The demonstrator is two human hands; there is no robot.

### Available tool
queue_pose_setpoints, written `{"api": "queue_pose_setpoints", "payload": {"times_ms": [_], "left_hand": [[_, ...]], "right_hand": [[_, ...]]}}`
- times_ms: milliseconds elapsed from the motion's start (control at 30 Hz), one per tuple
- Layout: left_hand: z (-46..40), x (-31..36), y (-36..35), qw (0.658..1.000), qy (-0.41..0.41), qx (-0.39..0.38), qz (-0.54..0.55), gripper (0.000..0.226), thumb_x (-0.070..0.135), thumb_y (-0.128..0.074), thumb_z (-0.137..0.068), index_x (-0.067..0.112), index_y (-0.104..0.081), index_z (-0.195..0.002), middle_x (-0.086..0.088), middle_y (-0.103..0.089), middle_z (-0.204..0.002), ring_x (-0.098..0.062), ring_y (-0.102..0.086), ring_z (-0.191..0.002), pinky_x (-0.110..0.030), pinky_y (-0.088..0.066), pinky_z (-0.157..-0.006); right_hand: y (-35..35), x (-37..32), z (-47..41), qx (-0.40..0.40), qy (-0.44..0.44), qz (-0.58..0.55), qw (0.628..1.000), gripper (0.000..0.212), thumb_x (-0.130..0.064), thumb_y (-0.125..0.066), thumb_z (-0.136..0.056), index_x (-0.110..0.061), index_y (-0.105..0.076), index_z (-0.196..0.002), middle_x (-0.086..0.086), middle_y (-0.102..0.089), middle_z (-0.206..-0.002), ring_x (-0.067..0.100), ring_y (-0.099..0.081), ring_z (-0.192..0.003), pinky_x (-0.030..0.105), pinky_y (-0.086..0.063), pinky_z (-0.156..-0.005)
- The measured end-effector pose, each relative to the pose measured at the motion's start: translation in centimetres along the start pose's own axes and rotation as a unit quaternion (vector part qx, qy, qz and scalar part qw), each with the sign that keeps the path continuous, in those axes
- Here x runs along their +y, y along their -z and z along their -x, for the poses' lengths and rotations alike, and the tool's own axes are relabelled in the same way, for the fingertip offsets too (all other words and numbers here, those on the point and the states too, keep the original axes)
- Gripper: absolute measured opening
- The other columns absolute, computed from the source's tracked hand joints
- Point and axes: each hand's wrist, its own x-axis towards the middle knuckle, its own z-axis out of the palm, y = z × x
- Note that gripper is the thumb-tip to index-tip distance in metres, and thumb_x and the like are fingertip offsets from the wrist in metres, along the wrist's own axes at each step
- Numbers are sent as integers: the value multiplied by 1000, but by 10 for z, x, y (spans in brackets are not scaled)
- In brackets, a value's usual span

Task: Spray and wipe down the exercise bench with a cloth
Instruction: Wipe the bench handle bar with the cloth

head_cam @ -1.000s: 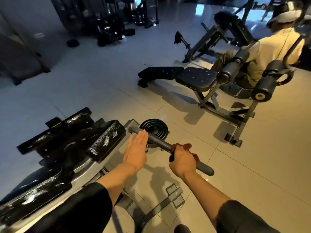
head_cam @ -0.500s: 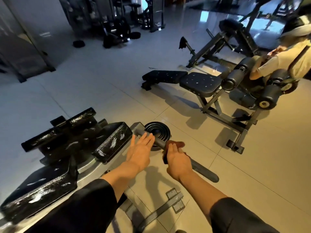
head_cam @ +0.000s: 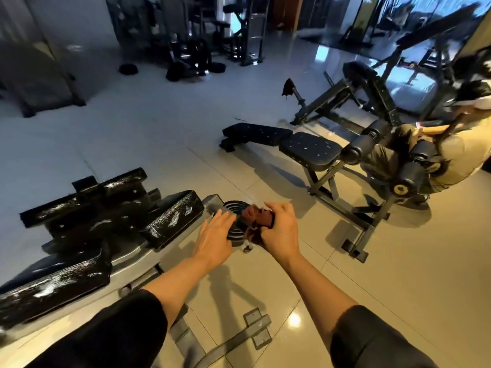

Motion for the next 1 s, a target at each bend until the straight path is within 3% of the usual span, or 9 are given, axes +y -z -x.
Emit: {"api": "queue_pose_setpoints", "payload": {"times_ms": [133,200,333,400,533,633,767,867,1000], "left_hand": [[-4,-2,1,1000,19,-1,-2,76,-4,-55,-87,17,-22,-152,-1,-18,-161,-17,-4,-149,-42,-7,-122],[-6,-2,-2,999,27,-17,-10,77,-1,-56,-88,15,-18,-153,-1,-12,-162,-17,-1,-150,-41,-7,-122],[-10,-4,-12,997,47,-55,-29,80,0,-51,-90,14,-6,-155,0,1,-163,-14,5,-149,-38,-7,-122],[-8,-4,-15,995,48,-68,-51,83,-1,-49,-89,15,-2,-155,1,6,-163,-14,8,-149,-38,-4,-122],[-5,0,-18,989,43,-60,-131,88,0,-53,-88,15,2,-155,-1,10,-162,-17,12,-149,-38,5,-119],[-4,5,-16,979,46,-71,-187,86,5,-53,-90,15,1,-155,-3,11,-162,-18,14,-148,-43,4,-120],[1,12,-15,962,23,-81,-261,79,7,-47,-93,13,2,-155,-6,13,-162,-21,17,-148,-46,8,-118],[2,8,-15,955,17,-100,-279,80,7,-46,-94,13,7,-154,-6,18,-161,-21,19,-147,-46,7,-118],[-1,9,-5,953,12,-116,-280,81,4,-47,-93,14,4,-155,-3,17,-161,-20,17,-147,-45,6,-119]], "right_hand": [[-7,-6,-20,169,2,29,985,40,6,-65,-79,-6,-60,-116,8,-45,-121,22,-48,-109,27,-45,-93],[-20,0,-23,102,10,48,994,42,-2,-65,-83,-5,-56,-123,11,-40,-135,27,-42,-122,27,-37,-101],[-55,16,-15,-214,4,190,958,59,-35,-49,-99,-12,-31,-150,14,-15,-160,31,-11,-145,35,-9,-118],[-58,15,-20,-227,19,207,951,58,-27,-47,-100,-10,-26,-151,14,-21,-159,29,-16,-145,34,-12,-117],[-53,7,-34,-232,35,197,952,42,-17,-52,-95,-13,-45,-136,11,-49,-139,29,-37,-134,39,-27,-105],[-51,12,-30,-235,25,166,957,46,-14,-55,-92,-12,-46,-137,10,-51,-136,29,-43,-130,46,-29,-108],[-46,33,-11,-222,27,168,960,67,-13,-65,-86,-13,-34,-146,13,-50,-137,32,-47,-122,35,-40,-101],[-50,34,-9,-210,24,232,949,69,-13,-62,-87,-10,-29,-148,13,-44,-142,34,-46,-121,35,-38,-102],[-60,22,-19,-199,55,179,962,67,-9,-57,-89,-13,-30,-150,13,-37,-151,32,-37,-134,36,-29,-113]]}}
